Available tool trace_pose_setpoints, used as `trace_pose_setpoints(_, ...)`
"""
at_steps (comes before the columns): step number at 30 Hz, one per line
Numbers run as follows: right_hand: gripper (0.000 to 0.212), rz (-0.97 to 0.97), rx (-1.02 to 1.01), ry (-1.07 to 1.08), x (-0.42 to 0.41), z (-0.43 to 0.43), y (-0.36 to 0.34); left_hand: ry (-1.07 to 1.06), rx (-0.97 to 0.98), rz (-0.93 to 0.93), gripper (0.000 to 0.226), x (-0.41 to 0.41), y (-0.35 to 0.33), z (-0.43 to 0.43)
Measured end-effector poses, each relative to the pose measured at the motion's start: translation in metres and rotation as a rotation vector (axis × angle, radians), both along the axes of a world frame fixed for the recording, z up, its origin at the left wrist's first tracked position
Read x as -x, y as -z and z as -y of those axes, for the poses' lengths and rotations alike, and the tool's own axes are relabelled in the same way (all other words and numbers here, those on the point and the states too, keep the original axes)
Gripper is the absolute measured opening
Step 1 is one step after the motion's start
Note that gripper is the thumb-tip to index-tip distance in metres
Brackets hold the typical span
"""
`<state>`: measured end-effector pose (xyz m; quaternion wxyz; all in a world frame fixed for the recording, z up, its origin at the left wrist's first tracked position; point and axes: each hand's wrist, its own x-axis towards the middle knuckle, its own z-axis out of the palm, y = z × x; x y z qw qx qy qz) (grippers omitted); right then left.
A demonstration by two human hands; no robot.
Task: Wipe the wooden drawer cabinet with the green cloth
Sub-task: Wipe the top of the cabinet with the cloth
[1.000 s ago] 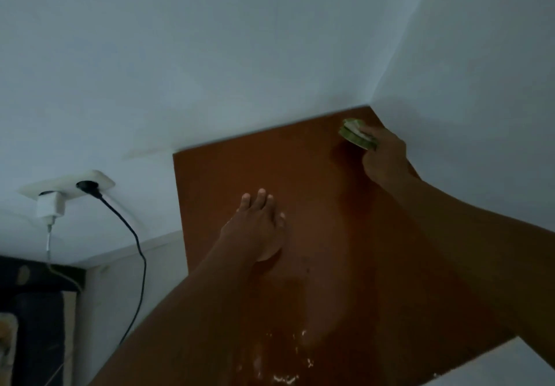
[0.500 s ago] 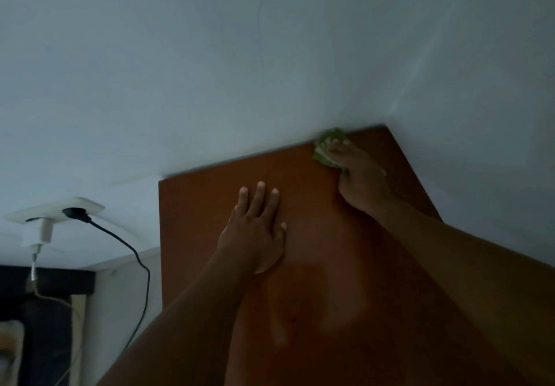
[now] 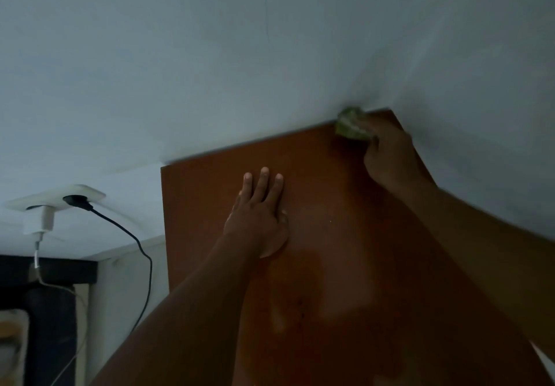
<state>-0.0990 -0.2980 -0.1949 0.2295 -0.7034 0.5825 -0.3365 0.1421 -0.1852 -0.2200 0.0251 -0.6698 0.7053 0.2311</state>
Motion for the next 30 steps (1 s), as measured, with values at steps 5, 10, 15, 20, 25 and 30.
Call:
trace_pose_setpoints(5, 0.059, -0.219, -0.175, 0.118, -0.018, 0.044, 0.040, -0.015, -0.032, -0.009, 0.071, 0.003, -0.007, 0.000)
trace_pose_setpoints(10, 0.057, -0.228, 0.141, -0.205, -0.043, 0.011, 0.043, 0.010, -0.037, 0.010, 0.073, -0.002, -0.001, 0.002)
trace_pose_setpoints(15, 0.056, -0.207, 0.084, -0.433, -0.041, -0.033, 0.033, 0.046, -0.085, 0.019, 0.083, -0.007, 0.006, 0.009)
trace_pose_setpoints(20, 0.052, -0.171, -0.013, -0.452, -0.007, -0.068, 0.008, 0.037, -0.078, 0.006, 0.075, -0.003, -0.004, 0.004)
trace_pose_setpoints(25, 0.055, -0.164, -0.015, -0.083, 0.025, -0.024, 0.015, 0.048, -0.081, 0.041, 0.066, 0.002, -0.010, 0.009)
trace_pose_setpoints(30, 0.051, -0.171, 0.053, -0.253, -0.005, -0.103, 0.038, 0.029, -0.072, -0.016, 0.069, 0.001, -0.017, -0.027)
